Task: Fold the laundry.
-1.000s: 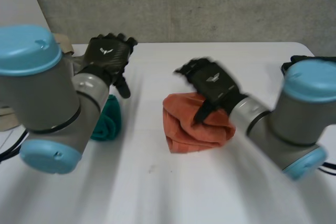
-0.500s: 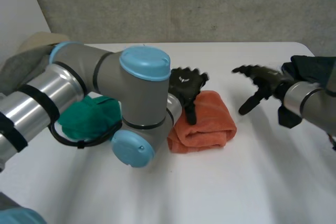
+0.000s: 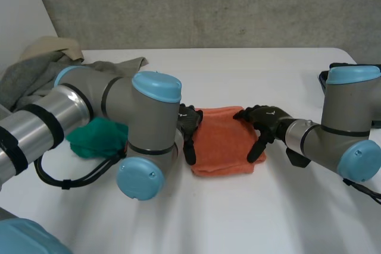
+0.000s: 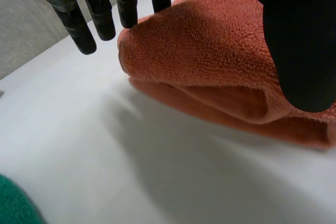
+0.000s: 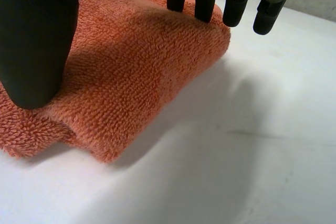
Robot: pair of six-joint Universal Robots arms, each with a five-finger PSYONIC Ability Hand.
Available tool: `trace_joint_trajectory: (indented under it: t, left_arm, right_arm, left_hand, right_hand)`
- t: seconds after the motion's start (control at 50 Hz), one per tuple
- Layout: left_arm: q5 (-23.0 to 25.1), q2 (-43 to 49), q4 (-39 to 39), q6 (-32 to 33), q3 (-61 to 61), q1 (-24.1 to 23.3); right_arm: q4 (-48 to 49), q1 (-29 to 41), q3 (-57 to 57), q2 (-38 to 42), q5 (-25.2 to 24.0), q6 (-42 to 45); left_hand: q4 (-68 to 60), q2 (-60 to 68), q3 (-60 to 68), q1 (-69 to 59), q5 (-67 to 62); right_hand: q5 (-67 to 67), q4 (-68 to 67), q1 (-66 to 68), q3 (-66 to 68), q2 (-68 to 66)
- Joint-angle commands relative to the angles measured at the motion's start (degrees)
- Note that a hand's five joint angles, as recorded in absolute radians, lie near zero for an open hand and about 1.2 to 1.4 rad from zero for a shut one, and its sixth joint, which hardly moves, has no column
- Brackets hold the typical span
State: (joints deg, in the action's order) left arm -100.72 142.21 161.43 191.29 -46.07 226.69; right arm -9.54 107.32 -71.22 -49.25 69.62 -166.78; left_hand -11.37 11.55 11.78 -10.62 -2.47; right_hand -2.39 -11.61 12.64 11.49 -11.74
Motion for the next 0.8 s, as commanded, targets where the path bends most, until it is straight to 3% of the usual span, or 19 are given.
trace_joint_trajectory:
  t: [0.02, 0.18, 0.26, 0.28, 0.34, 0.36, 0.42, 0.56, 0.66, 0.8]
  left_arm:
    - [0.7, -6.4, 0.1, -1.1, -2.1, 0.8]
    - [7.3, -19.2, 1.5, -3.1, -7.6, 3.3]
    - [16.2, -26.0, 1.6, -4.0, -11.0, 4.6]
    - [21.7, -28.5, 1.4, -4.3, -12.4, 4.9]
    - [29.3, -31.8, 1.0, -4.5, -14.6, 5.7]
    - [34.2, -33.6, 0.6, -4.7, -15.6, 6.3]
    - [41.2, -36.3, -0.1, -5.7, -17.2, 7.1]
    - [44.8, -38.7, -1.7, -8.7, -18.9, 7.2]
    - [44.9, -39.2, -1.5, -9.0, -21.3, 6.8]
    - [44.5, -39.6, 0.4, -9.0, -22.8, 6.6]
  right_arm:
    - [1.5, 0.4, -2.8, -6.3, 2.4, 4.3]
    - [13.2, 4.6, -16.5, -16.3, 9.5, 13.8]
    - [22.1, 7.3, -25.6, -20.2, 10.3, 17.2]
    - [25.4, 8.5, -28.9, -21.0, 10.3, 18.1]
    - [30.0, 10.5, -33.1, -21.3, 10.3, 18.4]
    - [32.7, 11.8, -35.1, -20.9, 10.5, 18.5]
    - [36.6, 13.2, -37.0, -19.3, 10.9, 18.8]
    - [44.7, 15.1, -36.8, -13.2, 13.4, 19.0]
    - [51.4, 15.4, -34.6, -8.5, 14.4, 20.6]
    - [53.5, 15.4, -32.0, -4.8, 14.2, 22.8]
  left_hand:
    - [1.4, -1.5, -1.8, 0.6, 2.5]
    - [1.4, -1.5, -1.8, 0.6, 2.5]
    - [1.4, -1.5, -1.8, 0.6, 2.5]
    - [1.4, -1.5, -1.8, 0.6, 2.5]
    - [1.4, -1.5, -1.8, 0.6, 2.5]
    - [1.4, -1.5, -1.8, 0.6, 2.5]
    - [1.4, -1.5, -1.8, 0.6, 2.5]
    - [1.4, -1.5, -1.8, 0.6, 2.5]
    - [1.4, -1.5, -1.8, 0.6, 2.5]
    - [1.4, -1.5, -1.8, 0.6, 2.5]
  right_hand:
    - [2.4, 1.6, -2.6, -1.5, 1.7]
    - [2.4, 1.6, -2.6, -1.5, 1.7]
    - [2.4, 1.6, -2.6, -1.5, 1.7]
    - [2.4, 1.6, -2.6, -1.5, 1.7]
    - [2.4, 1.6, -2.6, -1.5, 1.7]
    - [2.4, 1.6, -2.6, -1.5, 1.7]
    - [2.4, 1.6, -2.6, -1.5, 1.7]
    - [2.4, 1.6, -2.6, -1.5, 1.7]
    - [2.4, 1.6, -2.6, -1.5, 1.7]
    - [2.4, 1.6, -2.6, -1.5, 1.7]
